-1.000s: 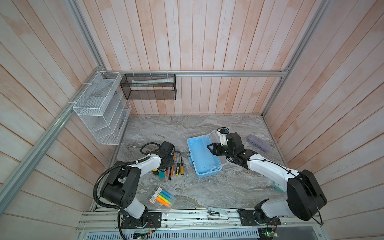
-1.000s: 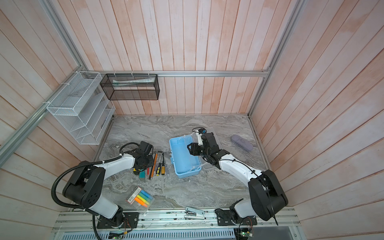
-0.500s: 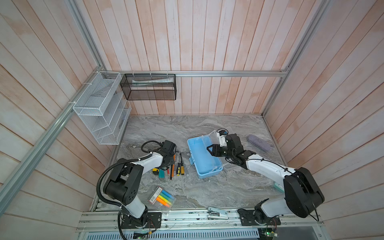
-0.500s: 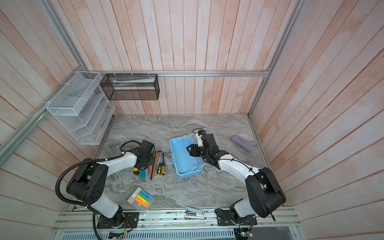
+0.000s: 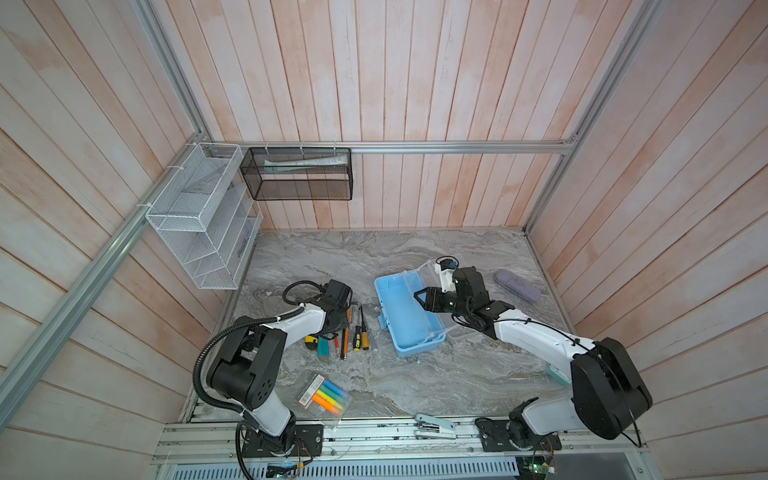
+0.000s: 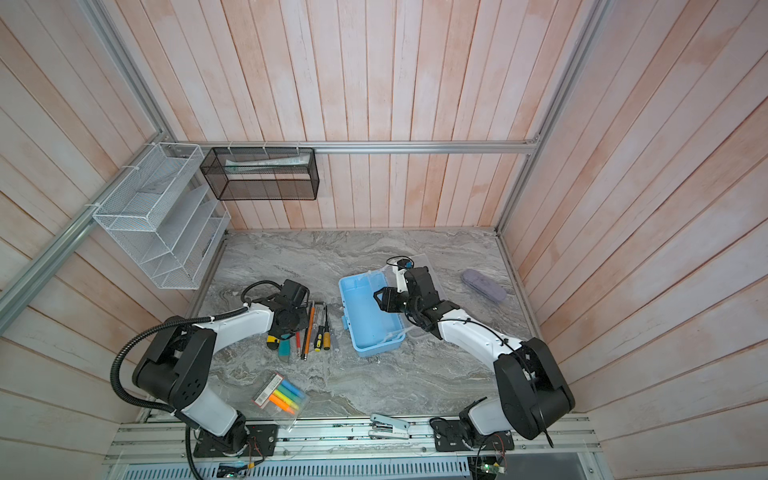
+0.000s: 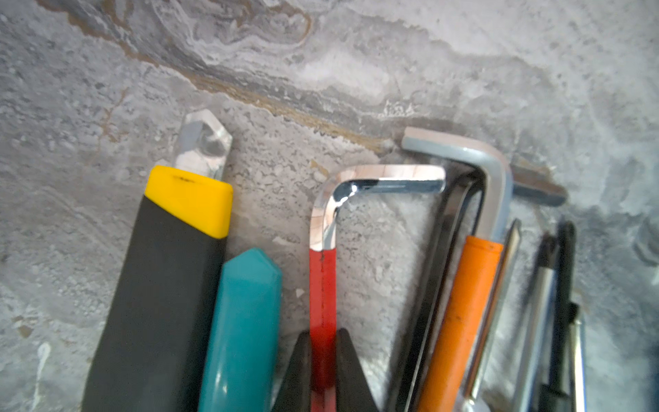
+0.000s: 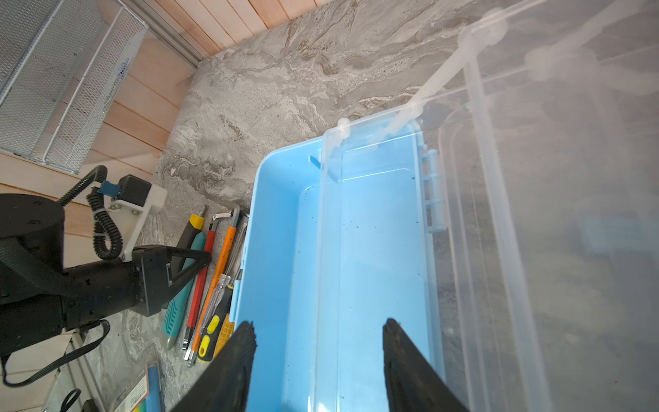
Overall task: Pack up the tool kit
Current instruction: 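Lift the red hex key with the left gripper and carry it over the blue box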
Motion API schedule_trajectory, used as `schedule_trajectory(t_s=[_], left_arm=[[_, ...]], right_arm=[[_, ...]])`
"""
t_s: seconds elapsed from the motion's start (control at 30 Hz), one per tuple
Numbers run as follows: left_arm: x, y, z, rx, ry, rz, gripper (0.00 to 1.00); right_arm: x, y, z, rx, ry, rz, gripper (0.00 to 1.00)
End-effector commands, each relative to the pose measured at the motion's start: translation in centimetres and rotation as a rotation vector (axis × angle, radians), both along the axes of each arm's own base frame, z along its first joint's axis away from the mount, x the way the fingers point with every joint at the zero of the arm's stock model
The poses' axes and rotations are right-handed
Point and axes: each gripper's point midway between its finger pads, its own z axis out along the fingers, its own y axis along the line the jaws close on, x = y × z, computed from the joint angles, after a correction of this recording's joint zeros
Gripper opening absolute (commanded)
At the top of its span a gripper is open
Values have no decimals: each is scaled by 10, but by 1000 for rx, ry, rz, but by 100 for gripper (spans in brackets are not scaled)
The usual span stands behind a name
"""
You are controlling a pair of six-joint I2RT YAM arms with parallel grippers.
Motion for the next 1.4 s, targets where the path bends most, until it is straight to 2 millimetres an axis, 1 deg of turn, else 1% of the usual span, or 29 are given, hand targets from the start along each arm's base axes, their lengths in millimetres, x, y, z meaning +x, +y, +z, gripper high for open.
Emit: schedule_trajectory(t_s=[0.0, 0.03, 0.17, 0.27, 0.33, 0.43, 0.47, 0.57, 0.7, 0.73, 0.9, 0.97, 1.13, 1.23, 1.37], left_arm=[[12, -7, 38, -45, -98, -18, 0], [14, -9, 50, -61, -126, -20, 0], [18, -17, 85, -128, -195, -29, 0], [20, -35, 114, -235, -258, -46, 0], [21, -54, 136, -310, -309, -70, 0], [22, -93, 162, -412, -364, -113, 0], [21, -105, 167, -440, -372, -116, 0], [21, -136, 172, -512, -393, -107, 0], [23, -166, 165, -571, -390, -111, 0], [23, -172, 160, -572, -381, -107, 0], [25, -194, 135, -611, -326, -89, 0], [28, -201, 126, -608, -301, -88, 0], [35, -214, 105, -596, -241, -83, 0], [36, -220, 93, -596, -209, -81, 0], [40, -218, 78, -538, -180, -72, 0]], right_arm=[[1, 0, 18, 34, -27, -4, 56], [2, 0, 21, 41, -33, -6, 56], [3, 0, 34, 59, -58, -12, 56], [5, 0, 43, 80, -69, -20, 56], [6, -3, 50, 87, -82, -32, 56], [9, -11, 62, 107, -109, -59, 56], [10, -14, 64, 113, -115, -67, 56], [10, -21, 70, 115, -126, -82, 56], [5, -29, 73, 120, -139, -97, 57], [4, -30, 72, 120, -140, -100, 56], [-1, -39, 69, 128, -142, -112, 57], [-2, -44, 70, 126, -152, -122, 57], [-2, -57, 64, 129, -152, -142, 57], [-4, -62, 59, 131, -143, -143, 57], [-5, -65, 55, 130, -141, -144, 57]])
